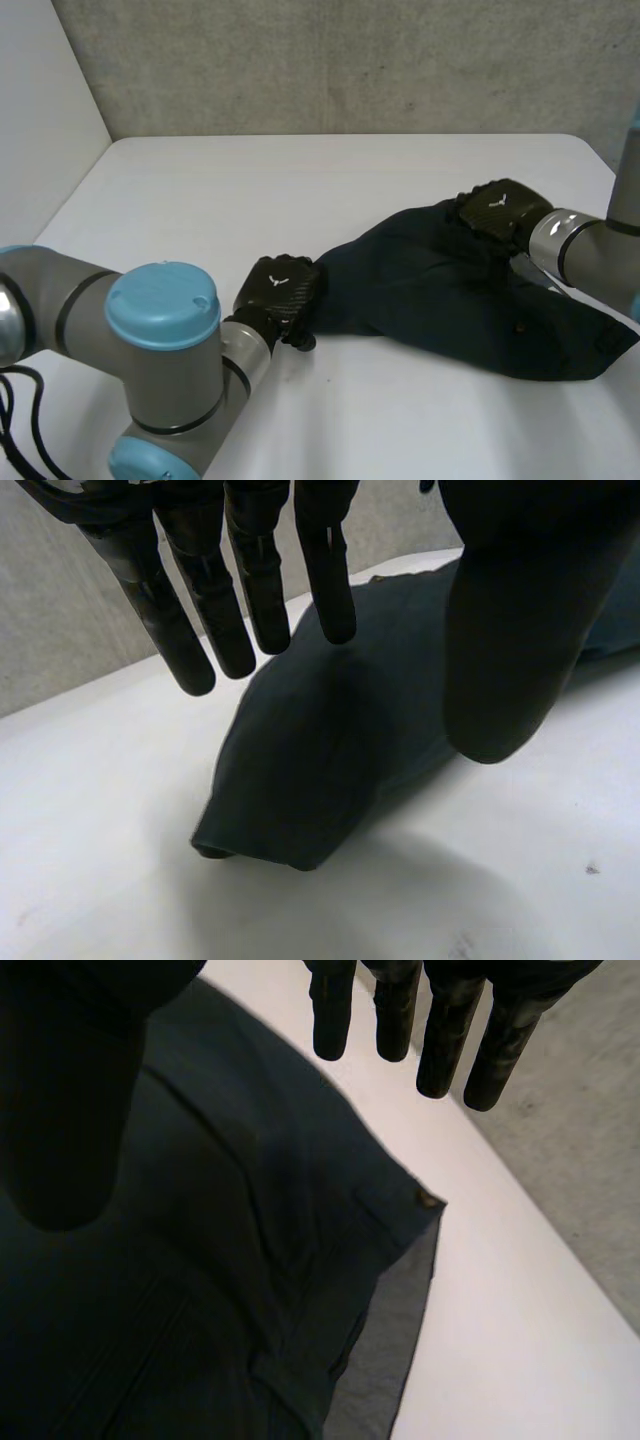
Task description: Fold the shorts.
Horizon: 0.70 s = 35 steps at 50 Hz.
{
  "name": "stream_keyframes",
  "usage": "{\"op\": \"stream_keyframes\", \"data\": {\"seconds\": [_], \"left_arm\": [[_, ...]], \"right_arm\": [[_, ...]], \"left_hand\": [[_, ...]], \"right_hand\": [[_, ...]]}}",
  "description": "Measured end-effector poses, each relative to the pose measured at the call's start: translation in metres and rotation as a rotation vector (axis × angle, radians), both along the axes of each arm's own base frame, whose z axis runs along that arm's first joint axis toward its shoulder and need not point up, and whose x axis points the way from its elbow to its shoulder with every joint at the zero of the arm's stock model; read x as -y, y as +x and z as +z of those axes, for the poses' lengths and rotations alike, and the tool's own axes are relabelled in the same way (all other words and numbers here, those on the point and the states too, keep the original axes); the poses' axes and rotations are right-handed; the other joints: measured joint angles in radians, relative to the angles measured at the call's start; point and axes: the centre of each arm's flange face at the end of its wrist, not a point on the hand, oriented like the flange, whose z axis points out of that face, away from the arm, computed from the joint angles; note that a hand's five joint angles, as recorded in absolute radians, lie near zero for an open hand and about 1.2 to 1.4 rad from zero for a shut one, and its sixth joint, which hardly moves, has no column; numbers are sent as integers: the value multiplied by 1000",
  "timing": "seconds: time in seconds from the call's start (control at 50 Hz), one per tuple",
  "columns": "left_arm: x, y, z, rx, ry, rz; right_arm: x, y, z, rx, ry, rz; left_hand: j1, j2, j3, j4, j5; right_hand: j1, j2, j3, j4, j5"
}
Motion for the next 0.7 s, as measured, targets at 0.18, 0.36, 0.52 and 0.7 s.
{"op": "stream_keyframes", "data": {"seconds": [0.18, 0.36, 0.52, 0.7], "left_arm": [[17, -10, -15, 21, 4, 46], [38, -18, -26, 86, -53, 80], [48, -21, -25, 123, -105, 73], [84, -21, 10, 85, -229, 120]], "right_arm": [[20, 6, -37, 13, 14, 42], [35, 16, -59, 31, -5, 73], [50, 22, -52, 50, -57, 82], [76, 30, -24, 79, -205, 86]], "left_hand": [[-5, -6, -1, -7, -3], [372, 379, 371, 378, 374], [554, 630, 622, 637, 598], [554, 630, 625, 638, 598]], "right_hand": [[156, 180, 173, 183, 163], [575, 690, 659, 671, 616], [775, 943, 927, 951, 883], [775, 943, 927, 951, 883]]}}
